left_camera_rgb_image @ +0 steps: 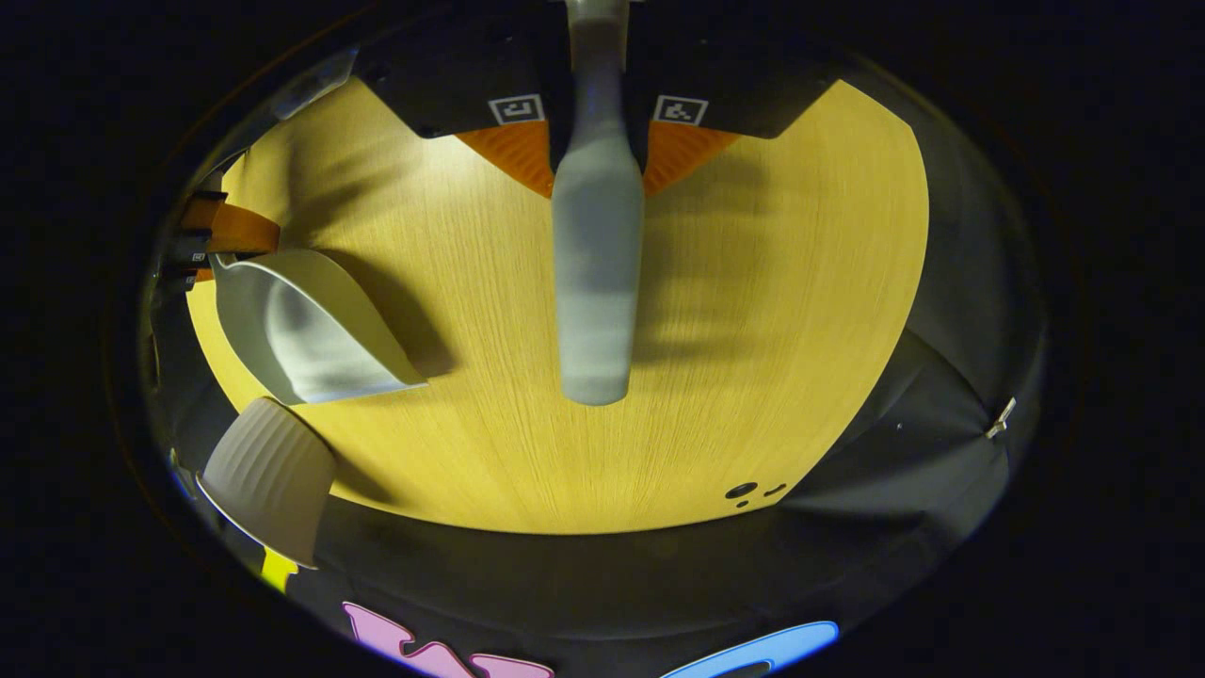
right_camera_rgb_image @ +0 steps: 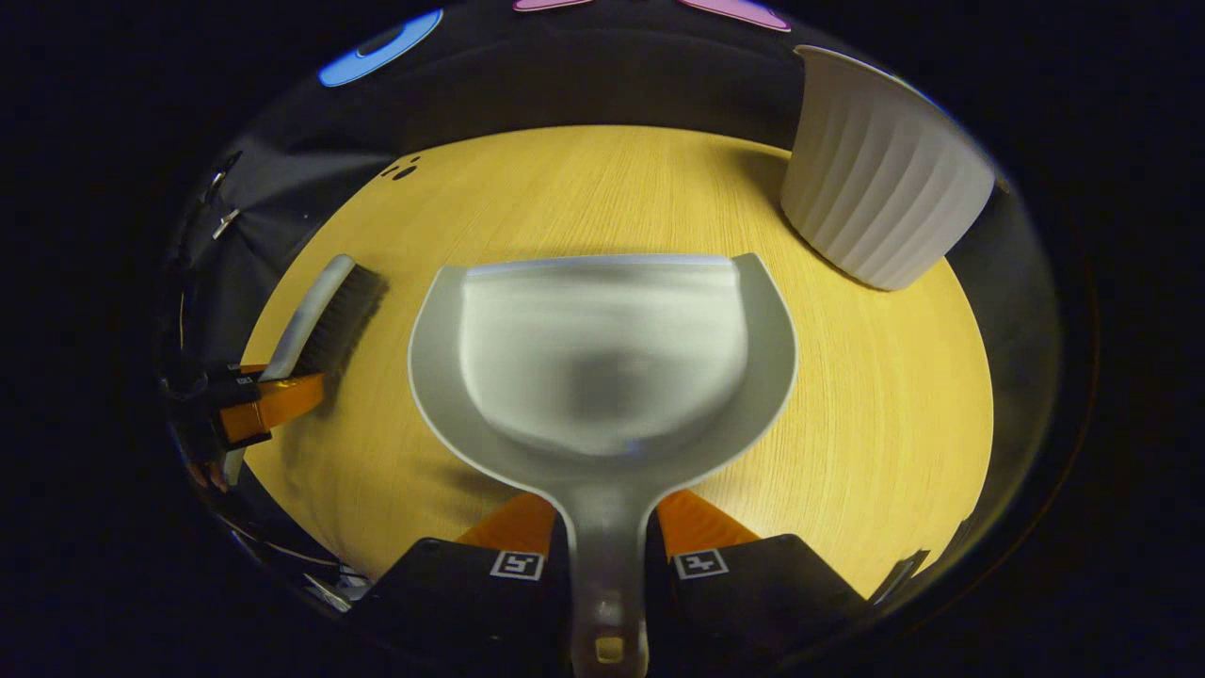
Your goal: Pick up the small broom and dustpan from the desktop, sweep the trash into the dustpan with the broom, and then empty the trash into the garbage bin.
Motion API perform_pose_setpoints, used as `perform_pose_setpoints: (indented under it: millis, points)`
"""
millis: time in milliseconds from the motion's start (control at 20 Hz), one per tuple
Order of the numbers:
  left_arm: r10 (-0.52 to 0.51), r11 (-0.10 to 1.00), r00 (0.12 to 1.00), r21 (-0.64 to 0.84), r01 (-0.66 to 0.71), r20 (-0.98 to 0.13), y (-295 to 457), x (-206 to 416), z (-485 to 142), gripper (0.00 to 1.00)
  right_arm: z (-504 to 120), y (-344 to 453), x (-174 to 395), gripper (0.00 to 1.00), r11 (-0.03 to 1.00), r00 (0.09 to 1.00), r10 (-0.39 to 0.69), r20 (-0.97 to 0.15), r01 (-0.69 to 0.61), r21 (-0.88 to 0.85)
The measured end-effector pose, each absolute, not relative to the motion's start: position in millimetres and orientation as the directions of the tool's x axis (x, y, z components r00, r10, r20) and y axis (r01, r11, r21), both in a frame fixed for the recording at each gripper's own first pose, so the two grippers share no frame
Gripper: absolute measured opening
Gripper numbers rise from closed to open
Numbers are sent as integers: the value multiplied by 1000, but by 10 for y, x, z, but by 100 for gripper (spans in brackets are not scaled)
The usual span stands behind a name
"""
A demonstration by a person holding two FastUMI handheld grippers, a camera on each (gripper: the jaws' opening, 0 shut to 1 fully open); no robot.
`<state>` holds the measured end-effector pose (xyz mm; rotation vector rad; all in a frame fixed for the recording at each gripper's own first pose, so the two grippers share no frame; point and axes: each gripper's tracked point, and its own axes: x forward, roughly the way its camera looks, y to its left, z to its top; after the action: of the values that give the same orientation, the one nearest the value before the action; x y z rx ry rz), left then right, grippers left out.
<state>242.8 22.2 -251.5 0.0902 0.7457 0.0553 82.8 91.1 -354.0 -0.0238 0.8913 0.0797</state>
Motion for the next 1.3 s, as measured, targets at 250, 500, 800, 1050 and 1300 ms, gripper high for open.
perform_pose_setpoints:
  millis: [250,500,800,1050,1300]
  points:
    - [103,994,706,105,-41,-701,251,2453,-2674,30,-3590,910,833,36,997,608,61,-792,-77,19]
    - [79,995,710,101,-12,-700,200,2406,-2643,31,-3560,988,830,48,994,596,104,-796,-88,64]
    - [21,999,801,43,5,-598,26,2128,-2223,96,-3172,1046,742,100,992,671,124,-731,-108,70]
    - [33,999,938,-12,-40,-345,-58,1614,-1303,97,-2309,1002,572,99,992,842,123,-525,-123,36]
    - [118,993,990,21,-117,-80,-17,884,-606,97,-1509,1263,186,99,980,937,197,-290,-198,28]
